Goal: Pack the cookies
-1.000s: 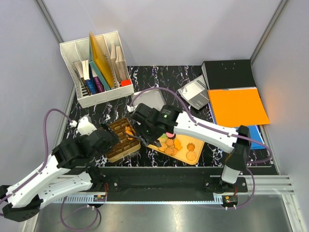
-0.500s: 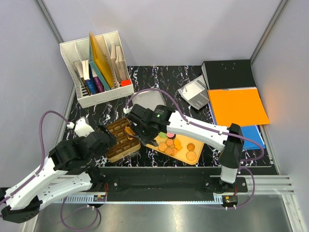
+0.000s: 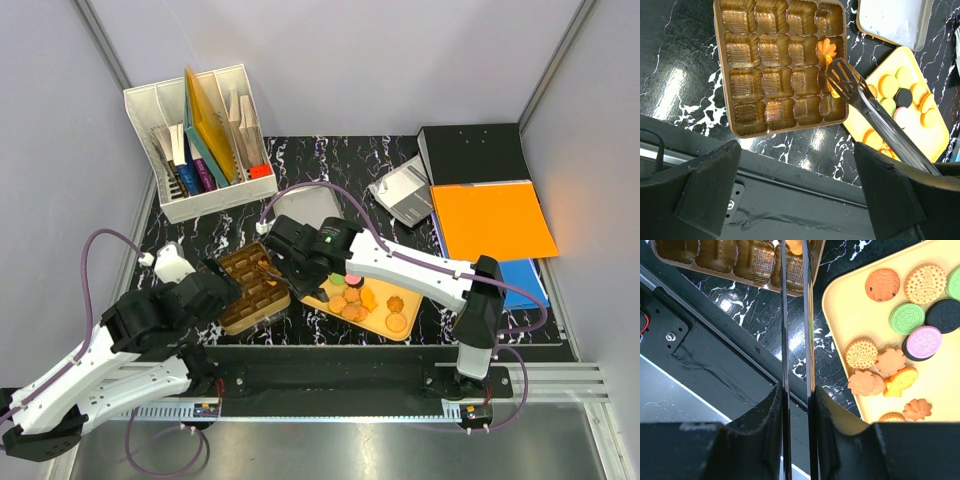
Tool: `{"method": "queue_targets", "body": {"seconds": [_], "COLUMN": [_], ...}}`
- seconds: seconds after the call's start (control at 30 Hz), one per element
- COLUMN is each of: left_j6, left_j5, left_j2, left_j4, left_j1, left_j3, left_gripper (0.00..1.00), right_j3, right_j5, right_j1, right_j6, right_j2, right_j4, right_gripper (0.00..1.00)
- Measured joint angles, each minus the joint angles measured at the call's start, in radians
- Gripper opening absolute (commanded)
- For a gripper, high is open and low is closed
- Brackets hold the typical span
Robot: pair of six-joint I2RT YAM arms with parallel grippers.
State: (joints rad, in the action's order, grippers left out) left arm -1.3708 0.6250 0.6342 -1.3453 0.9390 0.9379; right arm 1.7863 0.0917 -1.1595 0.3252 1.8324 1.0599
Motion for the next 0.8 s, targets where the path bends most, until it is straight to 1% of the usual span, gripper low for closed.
{"method": "queue_targets", "body": {"seconds": [0.23,0.43,0.53,0.63,0.8], "left_j6": [0.0,0.0,0.0,0.001,0.002], "left_j5": [0.0,0.0,0.0,0.0,0.0], "left_j2": [0.001,0.003,0.01,0.017,0.014], "left_j4": [0.0,0.003,0.006,0.01,0.013], "left_j1": [0.0,0.0,0.0,0.0,0.0], "left_j3": [0.0,0.0,0.0,0.0,0.0], "left_gripper": [0.99,0.99,0.99,0.99,0.99], "right_j3": [0.0,-0.007,-0.03,-0.088,-0.213], "right_j5": [0.018,0.024,0.03,0.045,0.063], "right_j1": [0.0,0.0,0.0,0.0,0.0], "right_j6": [0.013,0.029,0.031,0.03,0.026], "right_j2": [-0.025,-0.088,-0.117,-0.145,-0.17], "right_j4": [0.002,0.002,-0.019,-0.077,-0.216], "right_gripper": [0.21,0.18,0.14,0.11,0.08]}}
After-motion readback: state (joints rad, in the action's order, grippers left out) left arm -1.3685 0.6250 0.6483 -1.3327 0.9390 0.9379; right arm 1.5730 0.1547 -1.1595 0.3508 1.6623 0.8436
